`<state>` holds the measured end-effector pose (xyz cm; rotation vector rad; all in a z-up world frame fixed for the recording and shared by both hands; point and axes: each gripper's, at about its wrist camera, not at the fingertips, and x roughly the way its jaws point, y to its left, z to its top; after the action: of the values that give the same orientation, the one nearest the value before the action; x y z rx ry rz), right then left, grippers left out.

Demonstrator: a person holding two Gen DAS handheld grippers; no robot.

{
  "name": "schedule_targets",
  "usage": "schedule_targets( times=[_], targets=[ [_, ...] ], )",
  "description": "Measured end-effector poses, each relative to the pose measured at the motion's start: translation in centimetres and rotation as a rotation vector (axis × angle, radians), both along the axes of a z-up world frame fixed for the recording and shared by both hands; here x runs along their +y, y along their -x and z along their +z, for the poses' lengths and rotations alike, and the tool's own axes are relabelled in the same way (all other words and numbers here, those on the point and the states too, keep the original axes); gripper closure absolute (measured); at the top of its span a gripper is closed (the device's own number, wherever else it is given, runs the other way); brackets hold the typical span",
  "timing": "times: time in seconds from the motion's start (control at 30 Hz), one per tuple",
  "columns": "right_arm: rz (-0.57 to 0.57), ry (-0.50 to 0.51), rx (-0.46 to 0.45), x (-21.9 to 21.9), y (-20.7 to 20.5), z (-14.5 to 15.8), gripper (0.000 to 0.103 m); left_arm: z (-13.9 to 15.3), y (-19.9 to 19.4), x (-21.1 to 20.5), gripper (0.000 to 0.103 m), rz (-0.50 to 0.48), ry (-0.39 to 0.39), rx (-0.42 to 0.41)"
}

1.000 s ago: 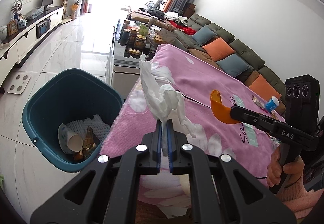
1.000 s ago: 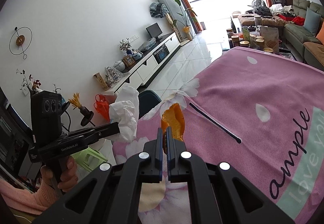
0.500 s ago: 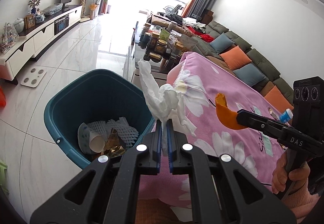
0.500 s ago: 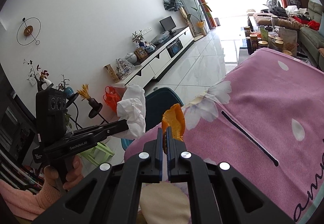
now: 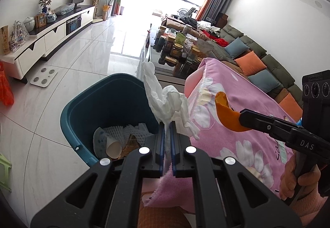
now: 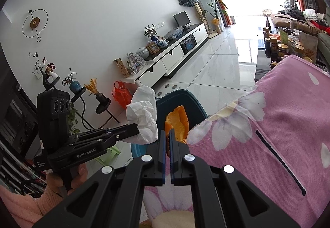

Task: Collect trash
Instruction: 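Carry the tissue and orange peel over the teal bin with both tools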

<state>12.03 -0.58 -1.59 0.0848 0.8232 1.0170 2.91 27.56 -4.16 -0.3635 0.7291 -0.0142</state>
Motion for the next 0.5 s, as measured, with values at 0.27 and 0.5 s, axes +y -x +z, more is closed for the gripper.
schedule_targets(
  times=[0.27,0.5],
  targets=[
    [0.024,0.01,0.003,2.0,-0.7,-0.2,0.101,-0.9,-0.4,1.4,0.097,0.048,-0.005,0.026],
    [0.029,0.01,0.037,3.7,-1.6,-0.7,0.101,-2.1,-0.5,2.5,0.097,0.074,-0.011,0.059]
  ],
)
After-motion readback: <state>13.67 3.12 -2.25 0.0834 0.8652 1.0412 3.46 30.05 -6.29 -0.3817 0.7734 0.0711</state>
